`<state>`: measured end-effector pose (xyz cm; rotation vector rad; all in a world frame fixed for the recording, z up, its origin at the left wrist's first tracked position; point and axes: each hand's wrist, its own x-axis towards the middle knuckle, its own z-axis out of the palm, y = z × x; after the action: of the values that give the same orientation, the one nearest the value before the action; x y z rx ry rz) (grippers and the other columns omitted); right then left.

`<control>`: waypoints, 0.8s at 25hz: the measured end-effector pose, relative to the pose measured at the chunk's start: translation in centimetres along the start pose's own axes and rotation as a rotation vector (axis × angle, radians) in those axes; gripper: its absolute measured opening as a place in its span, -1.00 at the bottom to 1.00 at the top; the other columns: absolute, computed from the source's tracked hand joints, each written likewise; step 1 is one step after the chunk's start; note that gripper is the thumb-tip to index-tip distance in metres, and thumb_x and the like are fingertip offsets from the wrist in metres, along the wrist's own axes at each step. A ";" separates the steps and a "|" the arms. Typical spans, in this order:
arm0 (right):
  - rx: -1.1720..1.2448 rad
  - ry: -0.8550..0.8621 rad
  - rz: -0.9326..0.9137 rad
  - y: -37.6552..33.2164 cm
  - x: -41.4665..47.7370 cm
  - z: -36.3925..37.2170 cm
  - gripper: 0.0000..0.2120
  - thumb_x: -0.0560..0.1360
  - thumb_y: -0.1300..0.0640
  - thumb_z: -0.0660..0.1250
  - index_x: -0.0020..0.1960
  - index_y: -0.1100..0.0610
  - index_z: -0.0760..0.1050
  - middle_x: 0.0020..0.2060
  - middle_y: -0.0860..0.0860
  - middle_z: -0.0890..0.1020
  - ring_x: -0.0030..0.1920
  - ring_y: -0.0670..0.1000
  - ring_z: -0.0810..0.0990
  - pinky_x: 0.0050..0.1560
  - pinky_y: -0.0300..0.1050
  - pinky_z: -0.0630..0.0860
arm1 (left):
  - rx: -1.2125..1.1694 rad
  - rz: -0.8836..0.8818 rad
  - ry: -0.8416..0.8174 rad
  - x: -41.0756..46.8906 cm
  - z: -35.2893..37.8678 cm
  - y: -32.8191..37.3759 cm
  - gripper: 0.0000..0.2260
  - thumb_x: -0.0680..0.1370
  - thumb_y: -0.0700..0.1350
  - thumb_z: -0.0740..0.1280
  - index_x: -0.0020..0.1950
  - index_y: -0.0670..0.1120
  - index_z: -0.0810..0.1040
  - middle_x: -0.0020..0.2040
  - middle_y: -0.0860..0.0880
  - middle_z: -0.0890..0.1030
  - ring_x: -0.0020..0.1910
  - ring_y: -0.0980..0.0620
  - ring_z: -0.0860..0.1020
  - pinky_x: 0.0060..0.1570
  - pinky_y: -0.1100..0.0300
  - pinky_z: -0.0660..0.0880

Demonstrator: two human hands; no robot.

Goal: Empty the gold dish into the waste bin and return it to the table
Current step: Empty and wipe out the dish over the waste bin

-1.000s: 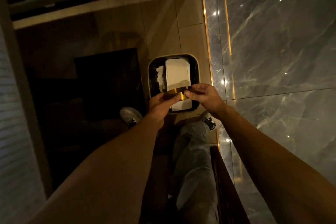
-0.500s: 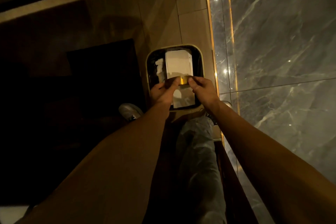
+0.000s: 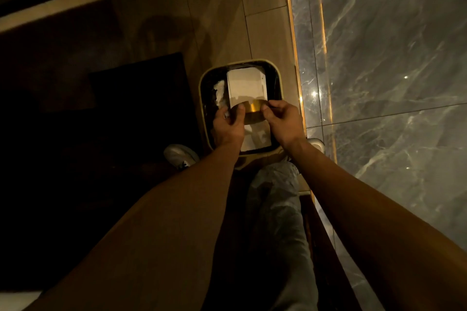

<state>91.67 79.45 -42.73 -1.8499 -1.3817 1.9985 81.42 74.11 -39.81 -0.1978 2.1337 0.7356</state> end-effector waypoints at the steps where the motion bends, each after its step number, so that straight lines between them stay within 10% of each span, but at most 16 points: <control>1: -0.015 -0.018 -0.014 -0.1 -0.1 -0.1 -0.69 0.58 0.11 0.26 0.28 0.21 0.50 0.10 0.11 0.63 0.15 0.04 0.58 0.06 -0.32 0.47 | 0.008 0.020 0.011 0.0 0.0 -0.2 -0.62 0.57 0.03 0.35 0.33 -0.11 0.49 0.20 -0.14 0.63 0.18 -0.08 0.58 0.15 0.11 0.50; 4: -0.065 -0.062 -0.026 -0.7 -0.3 -0.2 -0.68 0.62 0.14 0.18 0.33 0.18 0.47 0.06 0.00 0.60 0.11 -0.09 0.51 -0.08 -0.56 0.34 | 0.021 0.081 0.047 0.0 0.1 -0.6 -0.67 0.61 -0.02 0.30 0.31 -0.15 0.53 0.20 -0.18 0.63 0.16 -0.07 0.58 0.06 0.19 0.46; 7: -0.093 -0.085 -0.017 -0.7 -0.3 -0.2 -0.68 0.64 0.18 0.13 0.36 0.17 0.43 0.05 -0.02 0.55 0.13 -0.11 0.44 0.06 -0.38 0.34 | 0.094 0.108 0.015 0.7 0.3 -0.7 -0.66 0.63 -0.06 0.24 0.39 -0.09 0.49 0.30 -0.17 0.54 0.27 -0.12 0.52 0.16 0.17 0.41; 13: -0.183 -0.066 -0.038 0.1 0.0 -0.4 -0.63 0.58 0.28 0.16 0.38 0.13 0.40 0.10 0.06 0.60 0.05 -0.09 0.54 -0.07 -0.46 0.44 | 0.325 0.240 -0.165 1.4 -0.2 -1.7 -0.31 0.42 -0.27 0.41 0.48 0.12 0.32 0.38 -0.13 0.44 0.36 -0.13 0.46 0.32 -0.11 0.47; 20: -0.221 -0.017 -0.056 -0.3 -0.3 -0.8 -0.58 0.58 0.33 0.11 0.41 0.13 0.38 0.05 0.07 0.59 -0.16 -0.20 0.53 -0.25 -0.59 0.42 | 0.513 0.349 -0.208 0.6 -0.6 -1.3 -0.07 0.32 -0.23 0.57 0.57 0.05 0.15 0.43 -0.20 0.22 0.38 -0.19 0.36 0.37 0.01 0.37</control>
<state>92.24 79.86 -42.16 -1.8572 -1.7012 1.9071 81.15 72.78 -40.54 0.5127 2.0992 0.3549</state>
